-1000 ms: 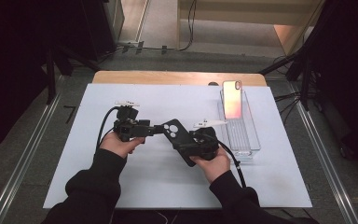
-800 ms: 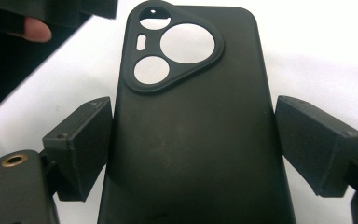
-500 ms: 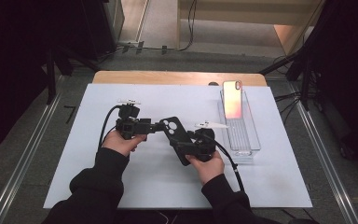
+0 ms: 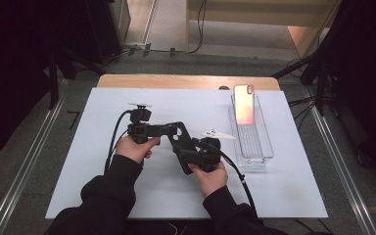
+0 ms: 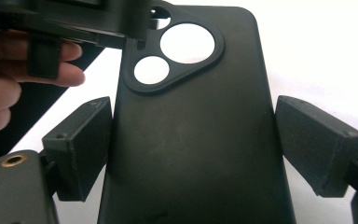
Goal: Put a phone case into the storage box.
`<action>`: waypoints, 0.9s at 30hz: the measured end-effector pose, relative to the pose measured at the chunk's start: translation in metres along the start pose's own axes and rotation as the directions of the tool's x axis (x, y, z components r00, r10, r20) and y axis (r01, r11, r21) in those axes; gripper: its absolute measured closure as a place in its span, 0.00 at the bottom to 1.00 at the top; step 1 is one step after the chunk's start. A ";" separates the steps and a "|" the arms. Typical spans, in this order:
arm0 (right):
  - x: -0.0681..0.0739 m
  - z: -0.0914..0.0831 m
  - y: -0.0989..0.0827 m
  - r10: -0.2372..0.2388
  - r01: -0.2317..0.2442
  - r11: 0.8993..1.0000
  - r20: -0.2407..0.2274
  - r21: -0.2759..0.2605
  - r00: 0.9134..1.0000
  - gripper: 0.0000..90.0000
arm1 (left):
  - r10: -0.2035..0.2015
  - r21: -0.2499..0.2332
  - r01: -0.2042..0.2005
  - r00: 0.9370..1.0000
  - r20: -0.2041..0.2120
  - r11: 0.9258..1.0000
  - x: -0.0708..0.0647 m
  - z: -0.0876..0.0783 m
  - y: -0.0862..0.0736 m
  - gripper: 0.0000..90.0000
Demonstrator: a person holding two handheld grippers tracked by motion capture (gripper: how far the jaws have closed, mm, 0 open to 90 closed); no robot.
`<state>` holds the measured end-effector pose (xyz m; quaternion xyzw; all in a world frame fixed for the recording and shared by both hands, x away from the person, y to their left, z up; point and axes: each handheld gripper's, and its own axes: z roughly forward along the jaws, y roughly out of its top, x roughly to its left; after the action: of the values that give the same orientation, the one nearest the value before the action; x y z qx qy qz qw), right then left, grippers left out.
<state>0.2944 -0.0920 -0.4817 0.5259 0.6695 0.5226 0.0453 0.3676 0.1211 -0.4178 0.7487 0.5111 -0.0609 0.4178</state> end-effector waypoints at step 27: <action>0.004 0.004 -0.006 0.018 -0.019 0.998 -0.017 -0.055 1.000 0.13 | -0.096 -0.074 0.108 0.984 0.149 0.991 0.000 0.000 -0.004 0.86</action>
<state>0.2908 -0.0858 -0.4858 0.5263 0.6505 0.5454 0.0494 0.3648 0.1213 -0.4199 0.6974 0.5191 -0.1158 0.4804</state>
